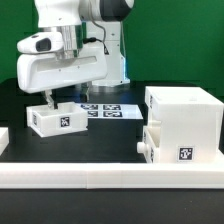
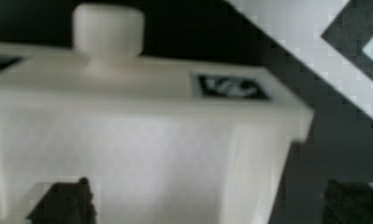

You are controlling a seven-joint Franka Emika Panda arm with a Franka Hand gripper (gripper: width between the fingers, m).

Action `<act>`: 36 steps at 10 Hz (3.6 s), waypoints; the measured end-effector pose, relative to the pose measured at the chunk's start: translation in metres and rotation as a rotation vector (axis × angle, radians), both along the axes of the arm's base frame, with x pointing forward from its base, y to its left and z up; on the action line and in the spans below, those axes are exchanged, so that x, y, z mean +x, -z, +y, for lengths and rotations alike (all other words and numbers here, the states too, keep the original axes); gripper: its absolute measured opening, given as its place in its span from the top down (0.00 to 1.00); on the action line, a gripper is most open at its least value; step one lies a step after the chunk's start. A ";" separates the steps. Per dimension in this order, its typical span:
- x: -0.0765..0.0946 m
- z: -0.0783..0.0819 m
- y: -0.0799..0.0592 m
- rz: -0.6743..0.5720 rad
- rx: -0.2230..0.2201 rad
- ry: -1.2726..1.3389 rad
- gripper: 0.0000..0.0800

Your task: Assemble drawer

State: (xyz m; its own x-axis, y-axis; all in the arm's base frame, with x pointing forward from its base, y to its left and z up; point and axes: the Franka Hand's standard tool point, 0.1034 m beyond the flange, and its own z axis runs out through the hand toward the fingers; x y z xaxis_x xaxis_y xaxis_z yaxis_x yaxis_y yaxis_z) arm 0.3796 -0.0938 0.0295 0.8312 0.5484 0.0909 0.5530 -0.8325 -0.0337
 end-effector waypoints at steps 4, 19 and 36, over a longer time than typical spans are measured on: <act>-0.009 0.006 0.022 -0.003 0.003 0.033 0.19; 0.019 0.032 -0.006 0.016 0.009 -0.088 0.95; 0.104 0.036 -0.048 -0.027 -0.054 -0.899 0.95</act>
Offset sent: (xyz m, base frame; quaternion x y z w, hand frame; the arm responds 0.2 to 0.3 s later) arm 0.0054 0.0015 -0.0165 -0.0088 0.0055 0.0184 0.9998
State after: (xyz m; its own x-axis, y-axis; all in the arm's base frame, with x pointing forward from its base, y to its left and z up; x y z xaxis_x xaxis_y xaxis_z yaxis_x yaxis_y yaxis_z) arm 0.4838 -0.0583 0.0780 0.0846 0.9947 0.0591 0.9962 -0.0856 0.0152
